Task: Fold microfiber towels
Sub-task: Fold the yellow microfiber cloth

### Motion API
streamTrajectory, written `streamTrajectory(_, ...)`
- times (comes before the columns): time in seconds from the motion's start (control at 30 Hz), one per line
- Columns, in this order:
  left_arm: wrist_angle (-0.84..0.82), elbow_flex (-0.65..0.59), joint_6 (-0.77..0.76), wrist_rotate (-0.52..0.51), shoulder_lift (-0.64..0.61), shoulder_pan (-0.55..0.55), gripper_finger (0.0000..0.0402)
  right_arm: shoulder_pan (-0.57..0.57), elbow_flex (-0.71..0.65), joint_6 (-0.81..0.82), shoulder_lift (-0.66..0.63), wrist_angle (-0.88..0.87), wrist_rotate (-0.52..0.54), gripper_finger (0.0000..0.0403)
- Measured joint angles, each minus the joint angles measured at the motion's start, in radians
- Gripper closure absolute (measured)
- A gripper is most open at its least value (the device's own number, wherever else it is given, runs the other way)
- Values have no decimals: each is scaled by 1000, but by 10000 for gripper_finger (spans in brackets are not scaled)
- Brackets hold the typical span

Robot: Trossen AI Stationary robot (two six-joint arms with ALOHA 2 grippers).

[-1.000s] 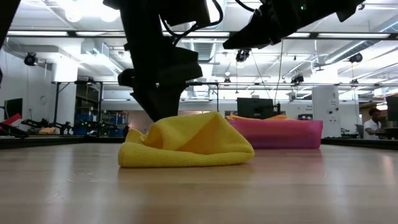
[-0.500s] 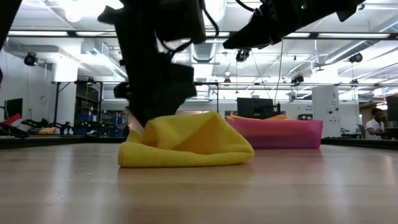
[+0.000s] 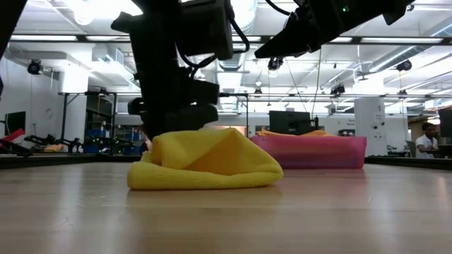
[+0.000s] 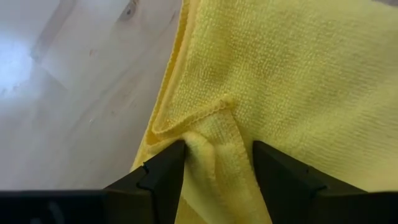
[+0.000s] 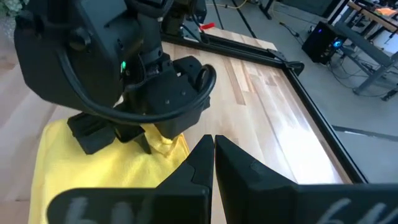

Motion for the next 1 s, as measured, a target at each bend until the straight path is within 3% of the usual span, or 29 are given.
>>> streamTrajectory(0.27, -20, 1, 1, 1, -22, 0, 240, 0, 0, -1, 0, -4, 0, 394)
streamTrajectory(0.67, -20, 1, 32, 4, -24, 0, 394, 0, 0, -1, 0, -5, 0, 394)
streamTrajectory(1.0, -79, 4, 54, 8, -115, 0, 399, 0, 0, -1, 0, -8, 0, 394)
